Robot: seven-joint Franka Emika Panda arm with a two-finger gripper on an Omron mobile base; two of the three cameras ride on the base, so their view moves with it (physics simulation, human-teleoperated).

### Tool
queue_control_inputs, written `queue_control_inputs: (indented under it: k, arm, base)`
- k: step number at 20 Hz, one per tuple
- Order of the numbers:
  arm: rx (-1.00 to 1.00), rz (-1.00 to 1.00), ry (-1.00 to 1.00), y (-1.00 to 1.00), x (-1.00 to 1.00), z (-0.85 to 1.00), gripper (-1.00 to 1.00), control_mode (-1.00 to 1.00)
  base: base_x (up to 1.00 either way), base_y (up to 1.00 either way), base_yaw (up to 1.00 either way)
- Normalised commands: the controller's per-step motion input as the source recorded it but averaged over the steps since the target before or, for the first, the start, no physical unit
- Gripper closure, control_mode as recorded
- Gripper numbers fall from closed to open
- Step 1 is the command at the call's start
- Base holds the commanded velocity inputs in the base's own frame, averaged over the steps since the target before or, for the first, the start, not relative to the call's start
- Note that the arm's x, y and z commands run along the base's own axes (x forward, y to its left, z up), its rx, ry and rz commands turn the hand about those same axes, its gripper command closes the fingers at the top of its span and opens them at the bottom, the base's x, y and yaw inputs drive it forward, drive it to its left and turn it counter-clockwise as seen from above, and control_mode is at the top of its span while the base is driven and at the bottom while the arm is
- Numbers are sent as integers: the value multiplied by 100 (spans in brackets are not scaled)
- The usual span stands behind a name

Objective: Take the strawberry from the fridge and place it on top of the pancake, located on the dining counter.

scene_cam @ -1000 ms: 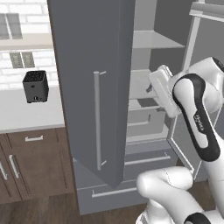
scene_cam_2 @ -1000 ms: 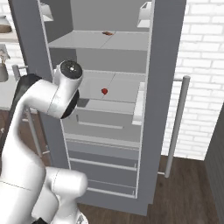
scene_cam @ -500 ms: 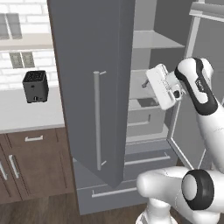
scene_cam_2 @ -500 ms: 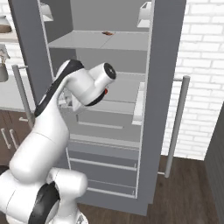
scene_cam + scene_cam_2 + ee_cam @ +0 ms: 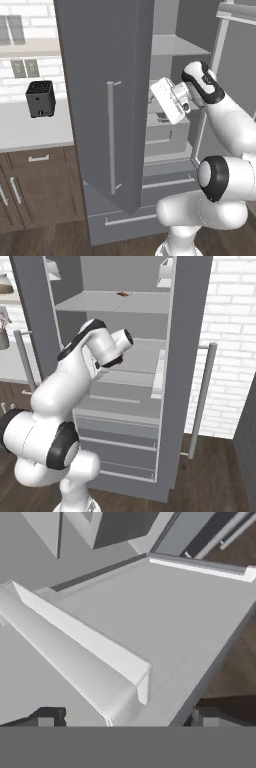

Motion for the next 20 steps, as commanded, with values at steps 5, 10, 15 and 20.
queue_control_inputs:
  k: [5,10,15,20]
  arm:
    - [3,11,0,26,19,-19,-100,-100]
    - [4,3,-3,33,0,-23,-100,-100]
    - [3,0,-10,42,-15,-12,-100,-100]
    - [2,0,-7,48,-28,-9,-100,-100]
  base:
    - [0,0,0]
    - [0,0,0]
    - [0,0,0]
    - [0,0,0]
